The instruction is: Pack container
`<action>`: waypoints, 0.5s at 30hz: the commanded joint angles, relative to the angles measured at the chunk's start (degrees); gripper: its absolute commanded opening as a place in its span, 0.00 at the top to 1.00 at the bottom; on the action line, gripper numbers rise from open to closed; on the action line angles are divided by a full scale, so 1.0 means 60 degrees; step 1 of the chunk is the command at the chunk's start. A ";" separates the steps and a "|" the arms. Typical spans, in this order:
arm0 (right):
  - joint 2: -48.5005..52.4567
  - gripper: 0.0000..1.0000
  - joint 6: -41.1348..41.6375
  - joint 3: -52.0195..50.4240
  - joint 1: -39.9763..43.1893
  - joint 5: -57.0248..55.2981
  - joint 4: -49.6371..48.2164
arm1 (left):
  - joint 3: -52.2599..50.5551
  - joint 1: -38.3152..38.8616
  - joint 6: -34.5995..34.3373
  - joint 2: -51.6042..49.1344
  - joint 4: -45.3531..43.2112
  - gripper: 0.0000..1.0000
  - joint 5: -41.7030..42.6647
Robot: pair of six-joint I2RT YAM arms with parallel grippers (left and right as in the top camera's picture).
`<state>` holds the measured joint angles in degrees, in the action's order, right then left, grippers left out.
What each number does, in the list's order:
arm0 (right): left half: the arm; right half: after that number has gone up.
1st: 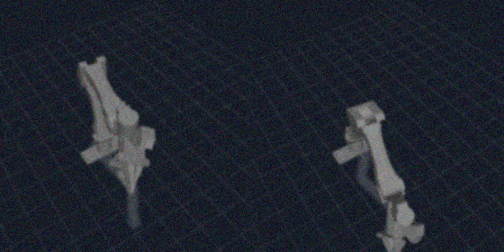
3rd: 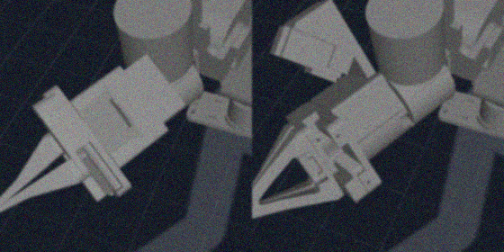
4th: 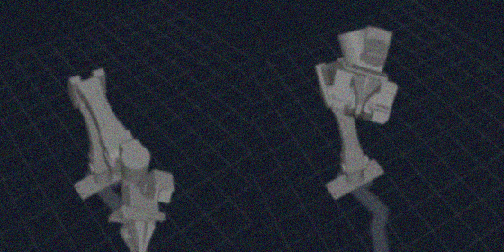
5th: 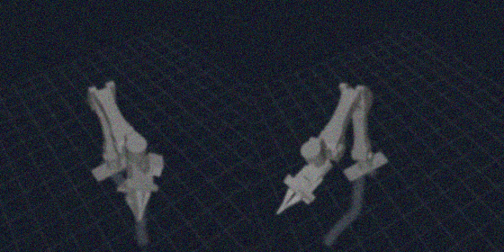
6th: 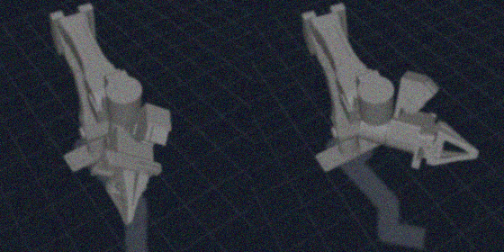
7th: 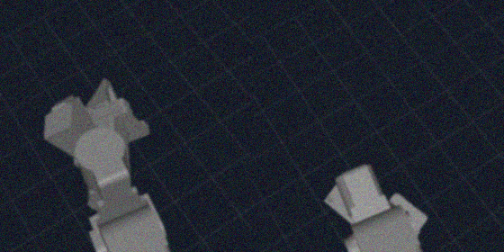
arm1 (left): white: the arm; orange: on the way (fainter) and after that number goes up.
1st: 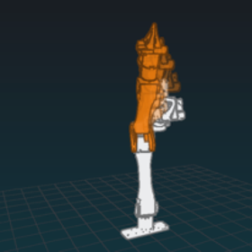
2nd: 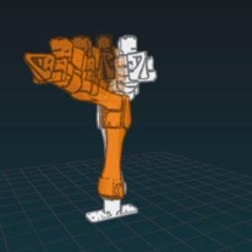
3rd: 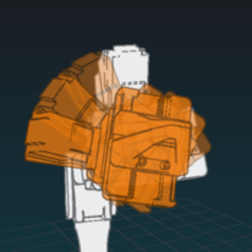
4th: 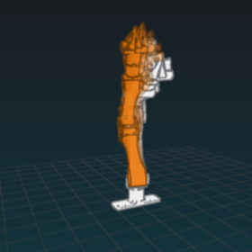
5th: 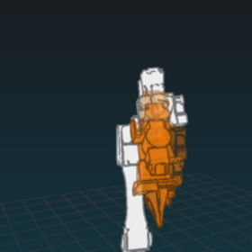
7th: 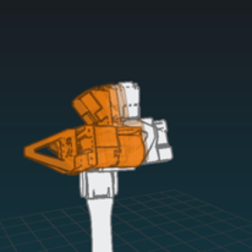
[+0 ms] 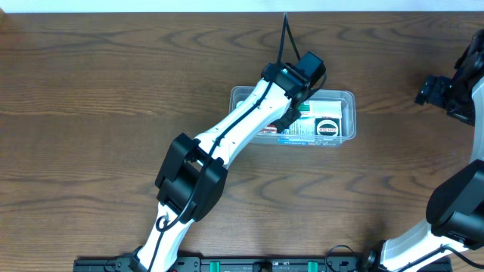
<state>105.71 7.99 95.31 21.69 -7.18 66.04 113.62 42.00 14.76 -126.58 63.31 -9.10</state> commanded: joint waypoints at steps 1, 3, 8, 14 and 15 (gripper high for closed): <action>-0.0011 0.01 -0.0135 0.0164 0.0069 -0.0047 0.0000 | 0.0025 -0.0058 0.0863 -0.0393 0.0033 0.94 -0.0102; -0.0011 0.01 -0.0135 0.0164 0.0069 -0.0047 0.0000 | 0.0025 -0.0058 0.1297 -0.0433 0.0029 0.94 -0.0106; -0.0011 0.01 -0.0135 0.0164 0.0069 -0.0047 -0.0004 | 0.0025 -0.0098 0.2353 -0.0444 -0.0040 0.94 -0.0102; -0.0011 0.01 -0.0135 0.0164 0.0069 -0.0051 0.0000 | 0.0007 -0.0240 0.3246 -0.0444 -0.0160 0.94 -0.0102; -0.0011 0.01 -0.0135 0.0164 0.0069 -0.0047 0.0000 | 0.0007 -0.0270 0.3366 -0.0444 -0.0182 0.94 -0.0102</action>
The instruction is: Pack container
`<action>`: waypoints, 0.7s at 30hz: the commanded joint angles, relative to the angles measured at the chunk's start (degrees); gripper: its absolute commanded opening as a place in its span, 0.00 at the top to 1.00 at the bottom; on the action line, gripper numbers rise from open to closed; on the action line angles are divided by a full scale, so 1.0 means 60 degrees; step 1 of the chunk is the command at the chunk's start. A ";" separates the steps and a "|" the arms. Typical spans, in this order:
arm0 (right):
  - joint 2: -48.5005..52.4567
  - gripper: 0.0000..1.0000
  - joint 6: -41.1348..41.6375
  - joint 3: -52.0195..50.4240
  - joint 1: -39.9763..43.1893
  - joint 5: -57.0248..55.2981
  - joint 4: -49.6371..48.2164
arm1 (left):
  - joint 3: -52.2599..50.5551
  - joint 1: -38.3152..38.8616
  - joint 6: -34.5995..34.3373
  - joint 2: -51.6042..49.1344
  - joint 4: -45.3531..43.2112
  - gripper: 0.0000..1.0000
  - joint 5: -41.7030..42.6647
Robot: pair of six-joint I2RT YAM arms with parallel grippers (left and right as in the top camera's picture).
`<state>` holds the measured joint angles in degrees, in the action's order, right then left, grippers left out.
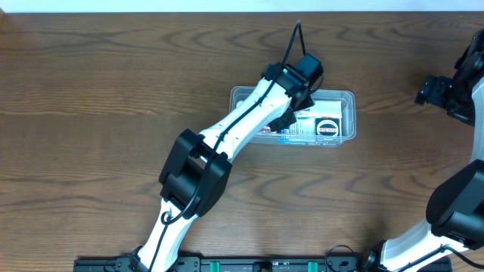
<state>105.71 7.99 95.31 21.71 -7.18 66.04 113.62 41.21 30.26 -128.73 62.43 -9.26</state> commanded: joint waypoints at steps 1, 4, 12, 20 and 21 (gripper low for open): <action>-0.0011 0.01 -0.0135 0.0164 0.0066 -0.0051 0.0000 | 0.0007 -0.0164 0.0867 -0.0087 -0.0040 0.94 -0.0076; -0.0011 0.01 -0.0135 0.0164 0.0066 -0.0047 0.0000 | 0.0007 -0.0248 0.1035 -0.0087 -0.0033 0.94 -0.0076; -0.0011 0.01 -0.0135 0.0160 0.0066 -0.0051 0.0000 | -0.0463 -0.0339 0.1963 -0.0087 -0.0036 0.94 -0.0073; -0.0011 0.01 -0.0135 0.0164 0.0066 -0.0047 0.0000 | -0.0929 -0.0415 0.2200 -0.0087 -0.0025 0.94 -0.0470; -0.0011 0.01 -0.0131 0.0164 0.0066 -0.0047 0.0000 | -0.0929 -0.0423 0.2197 -0.0087 -0.0022 0.94 -0.0630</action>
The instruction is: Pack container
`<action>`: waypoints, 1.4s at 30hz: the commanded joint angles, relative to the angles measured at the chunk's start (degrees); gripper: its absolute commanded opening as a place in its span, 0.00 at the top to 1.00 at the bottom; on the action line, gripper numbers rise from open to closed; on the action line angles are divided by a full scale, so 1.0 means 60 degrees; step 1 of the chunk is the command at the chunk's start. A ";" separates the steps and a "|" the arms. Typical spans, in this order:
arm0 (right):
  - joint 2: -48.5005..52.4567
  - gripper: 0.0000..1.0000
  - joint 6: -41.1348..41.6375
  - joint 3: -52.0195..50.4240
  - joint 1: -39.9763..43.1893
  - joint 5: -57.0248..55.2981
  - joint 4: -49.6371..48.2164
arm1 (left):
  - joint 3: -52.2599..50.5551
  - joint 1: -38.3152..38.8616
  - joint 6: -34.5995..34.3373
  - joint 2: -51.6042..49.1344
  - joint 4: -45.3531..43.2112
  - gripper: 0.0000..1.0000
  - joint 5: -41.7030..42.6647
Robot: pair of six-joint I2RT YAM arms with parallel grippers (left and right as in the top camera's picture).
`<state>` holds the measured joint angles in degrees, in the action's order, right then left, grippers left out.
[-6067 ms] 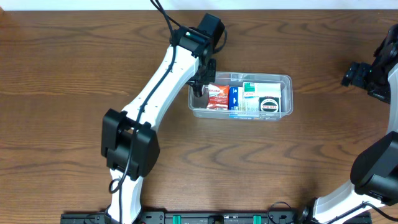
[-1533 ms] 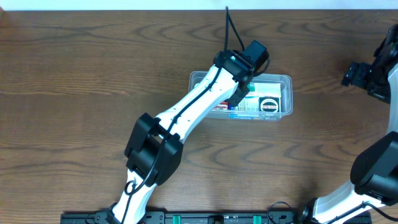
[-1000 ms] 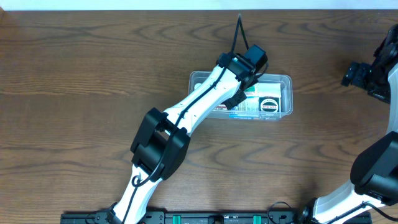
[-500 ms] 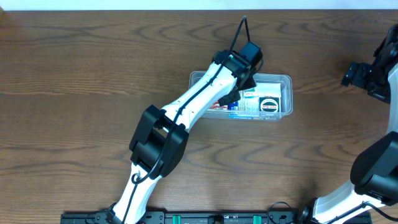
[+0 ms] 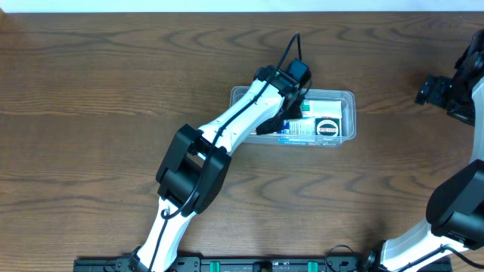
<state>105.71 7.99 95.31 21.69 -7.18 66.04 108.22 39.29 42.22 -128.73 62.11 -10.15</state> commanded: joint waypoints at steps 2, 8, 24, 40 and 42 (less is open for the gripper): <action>-0.0011 0.01 -0.0135 0.0164 0.0069 -0.0047 0.0000 | -0.0026 -0.0102 0.0204 -0.0087 0.0025 0.94 -0.0681; -0.0011 0.01 -0.0135 0.0164 0.0069 -0.0051 0.0000 | -0.0029 -0.0102 0.0171 -0.0087 0.0091 0.94 -0.0936; -0.0011 0.01 -0.0135 0.0164 0.0069 -0.0047 0.0000 | -0.0007 -0.0011 -0.0058 -0.0084 0.0193 0.94 -0.0962; -0.0011 0.01 -0.0135 0.0164 0.0069 -0.0047 0.0000 | 0.1410 -0.0317 -0.4167 0.0590 -0.0703 0.92 -0.0794; -0.0011 0.01 -0.0135 0.0164 0.0069 -0.0047 0.0000 | 0.1610 -0.0729 -0.5333 0.1053 -0.0827 0.92 -0.0780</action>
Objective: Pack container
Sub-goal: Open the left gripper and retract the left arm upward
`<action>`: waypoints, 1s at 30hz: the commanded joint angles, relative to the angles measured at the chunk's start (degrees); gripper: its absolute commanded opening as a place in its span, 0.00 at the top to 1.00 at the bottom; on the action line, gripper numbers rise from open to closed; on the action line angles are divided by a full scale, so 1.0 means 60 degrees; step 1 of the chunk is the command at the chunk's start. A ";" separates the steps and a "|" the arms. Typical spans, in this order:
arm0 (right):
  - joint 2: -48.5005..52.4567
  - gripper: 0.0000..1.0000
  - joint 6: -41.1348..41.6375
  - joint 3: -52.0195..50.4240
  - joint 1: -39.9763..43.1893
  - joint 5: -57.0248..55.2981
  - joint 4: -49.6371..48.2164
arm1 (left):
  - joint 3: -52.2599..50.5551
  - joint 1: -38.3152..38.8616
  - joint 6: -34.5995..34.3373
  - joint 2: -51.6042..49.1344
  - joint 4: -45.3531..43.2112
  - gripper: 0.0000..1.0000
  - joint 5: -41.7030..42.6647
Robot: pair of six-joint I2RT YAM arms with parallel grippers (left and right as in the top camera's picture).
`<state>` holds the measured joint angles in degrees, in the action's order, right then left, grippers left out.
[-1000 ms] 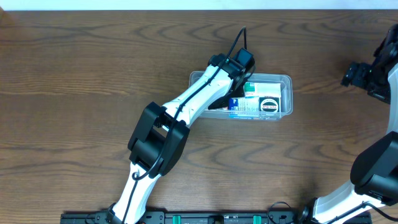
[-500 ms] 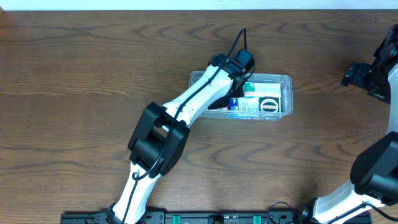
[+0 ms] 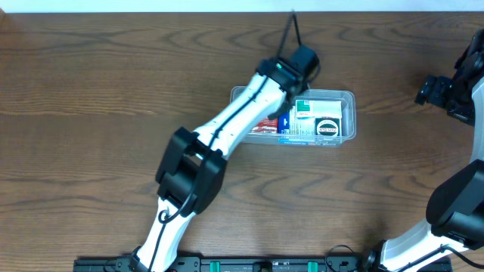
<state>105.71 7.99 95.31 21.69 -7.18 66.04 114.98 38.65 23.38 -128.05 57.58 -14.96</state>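
Observation:
A clear plastic container [image 3: 346, 97] lies right of the table's middle. Inside are a white and green packet [image 3: 305, 113], a round black and white item [image 3: 327, 127], a red packet [image 3: 265, 126] and something blue [image 3: 285, 121]. My left arm reaches across the container's left half, and its left gripper [image 3: 286, 112] points down into it. The wrist hides the fingers, so their state is hidden. My right gripper [image 3: 429, 91] hangs at the far right, well away from the container, too dark to read.
The brown wooden table [image 3: 98, 91] stretches around the container. The right arm's base link [image 3: 457, 208] stands at the lower right corner, and the left arm's elbow [image 3: 187, 170] sits left of centre near the front.
My left wrist has shifted a little toward the far edge and to the right over the container. More of the red packet and the blue item now show. The right arm is unmoved.
My left arm stood over the container's left half throughout, gripper pointing down among the packets. The wrist first sat over the far rim, then lay slightly to the left, and now sits at the far rim again. The container and right arm kept their places.

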 commanded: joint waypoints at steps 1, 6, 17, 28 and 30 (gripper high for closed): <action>-0.0011 0.01 -0.0135 0.0164 0.0069 -0.0047 0.0000 | 0.0528 -0.0852 -0.2743 0.1191 -0.0175 0.91 0.0029; -0.0011 0.01 -0.0135 0.0164 0.0069 -0.0047 0.0000 | 0.0528 -0.2492 -0.4790 0.2688 -0.0470 0.55 0.1035; -0.0011 0.01 -0.0135 0.0160 0.0069 -0.0047 0.0000 | 0.0528 -0.5555 -0.4991 0.3982 0.0215 0.14 0.2178; -0.0011 0.01 -0.0135 0.0164 0.0069 -0.0047 0.0000 | 0.0503 -0.5850 -0.4987 0.3982 0.0477 0.02 0.2175; -0.0011 0.01 -0.0135 0.0164 0.0069 -0.0047 0.0000 | 0.0499 -0.5850 -0.4983 0.3982 0.0477 0.02 0.2175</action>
<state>105.71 7.99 95.31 21.69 -7.18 66.04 117.93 3.57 -6.20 -103.83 60.20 -2.59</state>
